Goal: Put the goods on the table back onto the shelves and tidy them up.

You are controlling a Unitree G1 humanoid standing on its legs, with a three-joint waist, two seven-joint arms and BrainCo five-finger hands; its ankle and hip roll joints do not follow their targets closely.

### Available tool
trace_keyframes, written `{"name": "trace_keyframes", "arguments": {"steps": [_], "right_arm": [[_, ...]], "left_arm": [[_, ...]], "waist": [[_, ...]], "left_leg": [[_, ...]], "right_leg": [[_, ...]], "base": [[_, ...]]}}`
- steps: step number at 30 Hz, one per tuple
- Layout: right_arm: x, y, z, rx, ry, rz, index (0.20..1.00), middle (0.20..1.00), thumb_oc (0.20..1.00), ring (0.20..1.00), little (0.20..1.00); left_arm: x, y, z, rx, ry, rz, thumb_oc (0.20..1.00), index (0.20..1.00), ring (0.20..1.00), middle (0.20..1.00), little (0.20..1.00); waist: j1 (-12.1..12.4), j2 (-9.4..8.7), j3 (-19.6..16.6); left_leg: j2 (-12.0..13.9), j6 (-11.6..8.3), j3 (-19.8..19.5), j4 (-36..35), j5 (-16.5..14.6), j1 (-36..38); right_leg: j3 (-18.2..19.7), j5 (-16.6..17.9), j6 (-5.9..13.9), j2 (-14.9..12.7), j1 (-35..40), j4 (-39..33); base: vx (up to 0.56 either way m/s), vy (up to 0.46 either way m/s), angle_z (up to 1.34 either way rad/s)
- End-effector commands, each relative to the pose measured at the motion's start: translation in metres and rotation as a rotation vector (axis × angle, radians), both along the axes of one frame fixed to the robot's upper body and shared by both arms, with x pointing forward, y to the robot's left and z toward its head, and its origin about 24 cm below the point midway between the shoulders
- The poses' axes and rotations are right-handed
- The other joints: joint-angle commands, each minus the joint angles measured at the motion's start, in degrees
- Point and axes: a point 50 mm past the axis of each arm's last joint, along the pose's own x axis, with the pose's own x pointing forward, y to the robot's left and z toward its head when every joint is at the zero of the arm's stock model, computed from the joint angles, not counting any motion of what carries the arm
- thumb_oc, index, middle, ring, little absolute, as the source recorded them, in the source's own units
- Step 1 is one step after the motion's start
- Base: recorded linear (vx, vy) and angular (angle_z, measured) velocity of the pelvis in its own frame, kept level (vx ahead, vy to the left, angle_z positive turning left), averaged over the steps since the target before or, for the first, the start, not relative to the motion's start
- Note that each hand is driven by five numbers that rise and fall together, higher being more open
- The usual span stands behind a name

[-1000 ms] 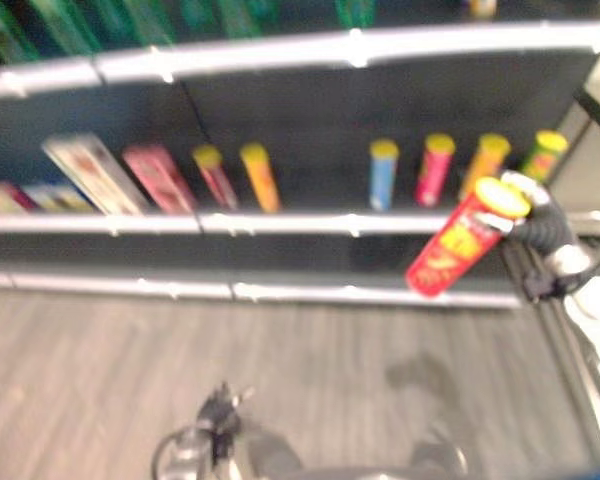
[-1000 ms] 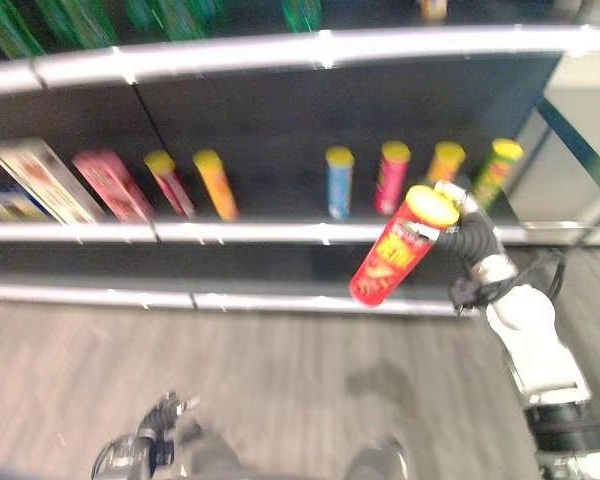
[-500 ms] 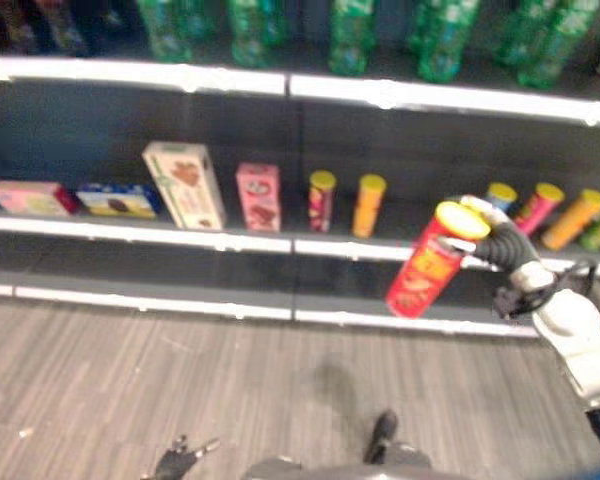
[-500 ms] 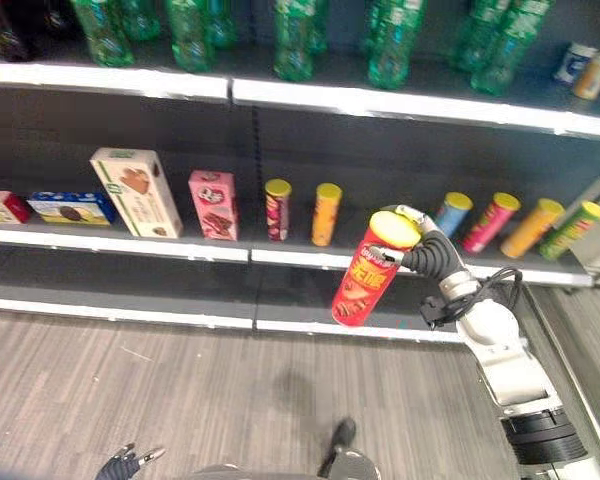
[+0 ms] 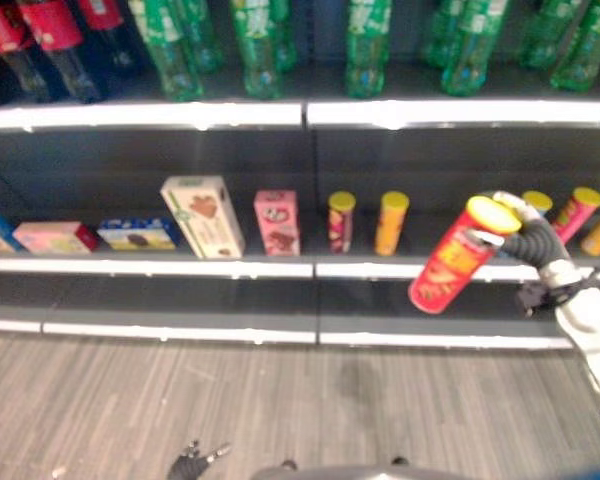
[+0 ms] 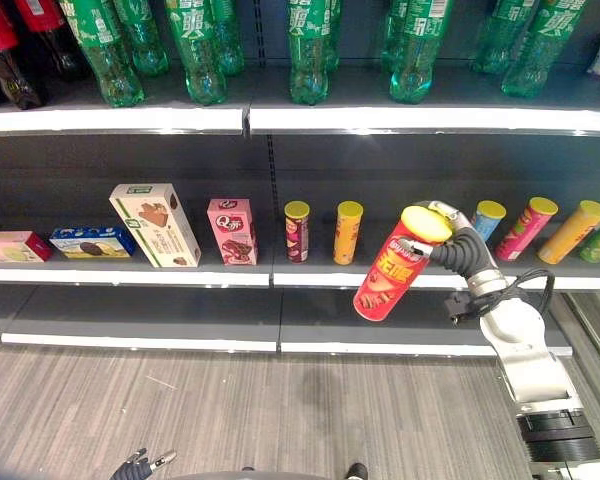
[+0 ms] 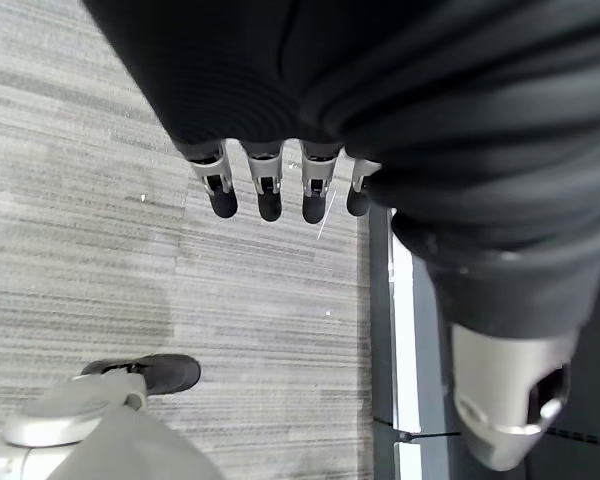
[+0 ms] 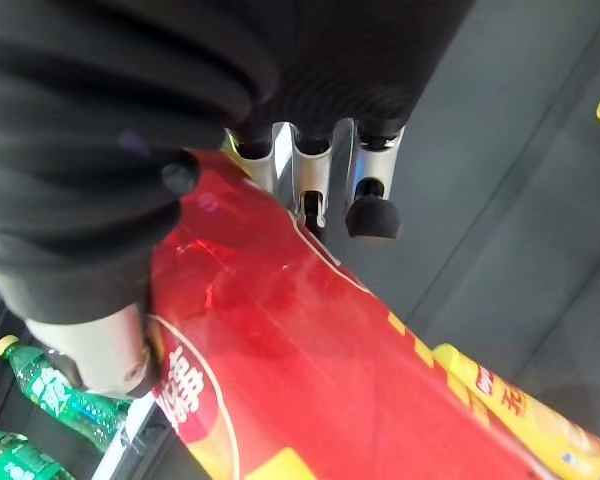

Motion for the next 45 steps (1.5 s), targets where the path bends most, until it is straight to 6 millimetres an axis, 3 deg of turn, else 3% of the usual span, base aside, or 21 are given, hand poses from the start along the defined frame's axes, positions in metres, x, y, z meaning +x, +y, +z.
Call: {"name": "trace_keyframes", "arguments": {"steps": [1,8,10,12,13,15,17,19,20,22,24,25,26,27,31,36,38,39,40,42,45], "right_arm": [[-0.002,0.003,0.031,0.022,-0.172,0.022,0.2,0.2,0.2,0.2,0.2],[-0.002,0.003,0.032,0.024,-0.179,0.02,0.2,0.2,0.2,0.2,0.2],[-0.001,0.005,0.033,0.03,-0.184,0.029,0.2,0.2,0.2,0.2,0.2],[0.0,0.006,0.036,0.043,-0.195,0.035,0.2,0.2,0.2,0.2,0.2],[0.0,0.006,0.036,0.043,-0.196,0.035,0.2,0.2,0.2,0.2,0.2],[-0.002,0.0,0.037,0.027,-0.197,0.005,0.2,0.2,0.2,0.2,0.2],[-0.001,0.0,0.038,0.027,-0.203,0.005,0.2,0.2,0.2,0.2,0.2],[0.003,0.005,0.041,0.029,-0.212,0.023,0.2,0.2,0.2,0.2,0.2],[0.007,0.009,0.039,0.023,-0.205,0.031,0.2,0.2,0.2,0.2,0.2],[0.01,0.017,0.038,0.039,-0.204,0.054,0.2,0.2,0.2,0.2,0.2],[0.011,0.019,0.037,0.042,-0.2,0.065,0.2,0.2,0.2,0.2,0.2],[0.011,0.021,0.038,0.028,-0.198,0.073,0.2,0.2,0.2,0.2,0.2],[0.011,0.021,0.038,0.028,-0.198,0.073,0.2,0.2,0.2,0.2,0.2],[0.013,0.021,0.04,0.02,-0.198,0.073,0.2,0.2,0.2,0.2,0.2],[0.015,0.02,0.045,0.009,-0.21,0.075,0.2,0.2,0.2,0.2,0.2],[0.013,0.019,0.043,0.0,-0.193,0.077,0.2,0.2,0.2,0.2,0.2],[0.013,0.018,0.046,-0.001,-0.199,0.087,0.2,0.2,0.2,0.2,0.2],[0.013,0.018,0.047,-0.002,-0.199,0.087,0.2,0.2,0.2,0.2,0.2],[0.013,0.017,0.049,0.001,-0.203,0.089,0.2,0.2,0.2,0.2,0.2],[0.013,0.017,0.049,0.0,-0.2,0.092,0.2,0.2,0.2,0.2,0.2],[0.015,0.019,0.052,0.022,-0.213,0.103,0.2,0.2,0.2,0.2,0.2]], "left_arm": [[0.01,0.008,0.003,0.046,-0.001,-0.083,1.0,1.0,1.0,1.0,1.0],[0.017,0.01,0.005,0.057,-0.017,-0.096,1.0,1.0,1.0,1.0,1.0],[0.019,0.011,0.006,0.059,-0.025,-0.096,1.0,1.0,1.0,1.0,1.0],[0.025,0.012,0.007,0.061,-0.038,-0.102,1.0,1.0,1.0,1.0,1.0],[0.025,0.012,0.007,0.061,-0.039,-0.102,1.0,1.0,1.0,1.0,1.0],[0.034,0.011,0.009,0.065,-0.062,-0.115,1.0,1.0,1.0,1.0,1.0],[0.036,0.013,0.01,0.07,-0.068,-0.115,1.0,1.0,1.0,1.0,1.0],[0.034,0.012,0.009,0.058,-0.06,-0.108,1.0,1.0,1.0,1.0,1.0],[0.034,0.014,0.01,0.058,-0.061,-0.095,1.0,1.0,1.0,1.0,1.0],[0.038,0.02,0.013,0.079,-0.07,-0.088,1.0,1.0,1.0,1.0,1.0],[0.038,0.022,0.014,0.087,-0.07,-0.084,1.0,1.0,1.0,1.0,1.0],[0.037,0.025,0.015,0.096,-0.072,-0.086,1.0,1.0,1.0,1.0,1.0],[0.037,0.025,0.015,0.096,-0.071,-0.086,1.0,1.0,1.0,1.0,1.0],[0.04,0.025,0.016,0.096,-0.081,-0.099,1.0,1.0,1.0,1.0,1.0],[0.041,0.026,0.018,0.108,-0.086,-0.123,1.0,1.0,1.0,1.0,1.0],[0.04,0.029,0.019,0.112,-0.085,-0.122,1.0,1.0,1.0,1.0,1.0],[0.045,0.029,0.02,0.109,-0.102,-0.116,1.0,1.0,1.0,1.0,1.0],[0.045,0.029,0.02,0.109,-0.102,-0.115,1.0,1.0,1.0,1.0,1.0],[0.051,0.026,0.022,0.105,-0.127,-0.126,1.0,1.0,1.0,1.0,1.0],[0.053,0.024,0.022,0.096,-0.137,-0.131,1.0,1.0,1.0,1.0,1.0],[0.061,0.018,0.025,0.077,-0.18,-0.142,1.0,1.0,1.0,1.0,1.0]], "waist": [[1.73,0.09,-1.71],[1.15,0.19,-1.48],[1.16,0.04,-1.07],[1.26,-0.97,0.55],[1.21,-1.01,0.52],[1.92,-2.15,1.3],[2.07,-2.51,1.29],[2.96,-1.32,0.68],[2.79,-0.85,1.6],[2.37,-0.48,3.14],[2.66,-0.61,3.41],[3.43,-0.59,2.89],[3.38,-0.54,3.01],[3.69,-0.67,2.41],[3.62,-1.89,1.78],[3.98,-3.67,0.83],[3.62,-3.96,0.52],[3.45,-3.82,0.47],[2.96,-3.21,0.57],[2.75,-2.83,0.63],[2.71,-1.75,1.71]], "left_leg": [[1.46,-0.97,-0.14,0.01,-4.25,1.53],[1.57,-1.03,0.13,0.01,-4.33,1.55],[1.77,-1.22,0.08,1.94,-4.67,0.73],[1.58,-2.35,0.37,9.74,-5.93,-3.41],[1.57,-2.34,0.29,10.18,-6.11,-3.75],[-1.12,-1.98,0.91,10.37,-4.83,-9.68],[-2.02,-1.79,0.73,9.59,-3.64,-11.74],[-3.56,-0.12,-0.56,5.19,-2.9,-9.89],[-3.61,1.56,-0.52,4.16,-2.55,-8.52],[-2.85,2.87,0.16,3.8,-2.17,-7.46],[-2.76,3.21,0.67,3.58,-2.33,-6.93],[-2.05,3.04,1.21,2.63,-3.08,-5.83],[-2.01,3.03,1.15,2.58,-3.11,-5.62],[-1.65,2.63,1.05,1.92,-3.44,-5.4],[-0.52,0.78,0.56,1.93,-4.55,-4.09],[1.45,-1.53,0.92,1.48,-5.4,-1.95],[4.9,-3.56,0.56,4.19,-6.71,-2.59],[5.09,-3.65,0.35,4.49,-6.89,-2.82],[7.11,-4.63,0.24,8.25,-7.2,-3.79],[7.82,-4.95,0.09,10.03,-7.55,-4.28],[8.73,-6.14,-2.27,18.09,-4.4,-7.28]], "right_leg": [[0.18,-1.6,2.02,-0.61,-1.3,0.83],[0.7,-2.06,1.7,-0.42,-1.75,1.5],[0.84,-2.28,1.52,-0.48,-1.92,1.72],[0.5,-3.03,0.99,-0.96,-1.94,2.02],[0.45,-3.02,0.98,-0.99,-2.04,2.04],[0.17,-2.9,1.36,-1.34,-1.29,1.44],[0.28,-2.79,1.5,-1.33,-1.52,1.48],[1.1,-3.85,1.74,-0.45,-2.92,3.96],[1.32,-4.49,1.98,-1.28,-5.46,12.24],[3.32,-4.58,3.4,-3.02,-9.51,22.02],[3.98,-4.24,4.13,-4.68,-10.55,24.47],[2.53,-3.6,3.95,-8.76,-8.95,21.26],[2.41,-3.54,3.98,-8.69,-8.62,21.03],[1.68,0.05,4.87,-11.92,-7.62,16.89],[5.73,7.86,7.47,-15.5,-7.84,7.3],[3.65,8.47,8.53,-14.15,-6.49,3.81],[1.97,5.36,8.09,-11.76,-5.81,3.45],[1.74,5.31,8.04,-11.6,-5.73,3.44],[0.8,2.46,6.62,-9.56,-4.84,2.76],[0.78,1.68,6.02,-8.46,-4.31,2.23],[1.58,-1.33,3.98,-5.2,-2.6,0.87]], "base": [[0.0,0.0,0.0],[0.01,0.001,0.01],[-0.02,-0.022,-0.03],[-0.05,-0.017,-0.01],[-0.05,0.046,-0.02],[0.0,0.067,0.08],[0.02,0.057,0.12],[0.06,0.165,-0.08],[0.05,0.195,-0.45],[0.02,0.111,-0.91],[0.06,-0.03,-0.55],[0.08,-0.085,-0.27],[0.14,-0.202,-0.23],[0.12,-0.188,-0.17],[0.19,-0.239,-0.09],[0.21,-0.217,0.05],[0.18,-0.266,-0.08],[0.19,-0.352,0.12],[0.11,-0.226,0.17],[0.08,-0.168,0.11],[0.08,-0.143,-0.01]]}}
